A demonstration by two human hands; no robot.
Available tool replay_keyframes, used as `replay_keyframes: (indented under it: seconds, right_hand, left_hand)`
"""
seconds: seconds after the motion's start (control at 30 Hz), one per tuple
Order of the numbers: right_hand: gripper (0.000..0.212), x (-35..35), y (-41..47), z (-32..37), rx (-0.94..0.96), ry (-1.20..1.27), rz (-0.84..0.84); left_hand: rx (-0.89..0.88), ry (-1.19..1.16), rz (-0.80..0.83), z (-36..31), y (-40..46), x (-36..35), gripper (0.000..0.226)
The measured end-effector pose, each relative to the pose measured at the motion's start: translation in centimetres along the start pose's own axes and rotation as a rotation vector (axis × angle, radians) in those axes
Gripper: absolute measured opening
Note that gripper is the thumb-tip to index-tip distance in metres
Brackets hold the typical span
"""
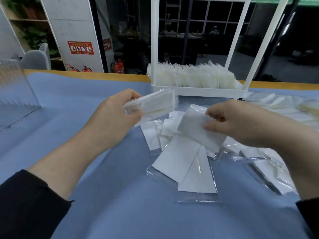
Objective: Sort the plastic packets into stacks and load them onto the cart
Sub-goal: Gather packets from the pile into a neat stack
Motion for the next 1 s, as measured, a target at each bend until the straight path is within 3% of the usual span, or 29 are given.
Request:
replay_keyframes:
  seconds: [0.1,0.3,0.5,0.6,0.8,1.0]
  right_hand:
    - [0.025,0.6,-0.6,0.3,0.089,0.128,0.012]
    - [0.016,-2.9,0.0,2.9,0.298,0.067,0.332]
    - [0.060,-2.1,-0.1,3.6,0.255,-0.011,0.362]
    - [0.062,-2.0,-0.3,3.8,0.263,-0.163,0.345]
    - [0.060,-0.9,-1.6,3.8,0.156,-0.238,0.430]
    - [0.072,-0.8,-2.1,3.6,0.104,-0.160,0.445]
  left_hand:
    - [-0.008,0.005,-0.024,0.0,0.1,0.1,0.019]
    - [-0.011,0.019,-0.026,-0.1,0.1,0.1,0.017]
    - [-0.016,0.015,-0.008,-0.2,-0.1,0.0,0.019]
    - [-0.014,0.019,-0.004,-0.3,0.0,-0.1,0.020]
    - [-0.023,0.035,0.018,-0.2,-0.2,-0.1,0.018]
    - [-0.038,0.048,0.037,-0.4,-0.2,-0.1,0.020]
Point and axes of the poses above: each hand's wrist, its own y-axis towards the middle knuckle, its own x-axis out of the back of the hand, z = x × y, the point moved 1 cm from there along y, towards the middle knuckle, and after that the axes turned 4 degrees about -y, right-handed, at the moved point
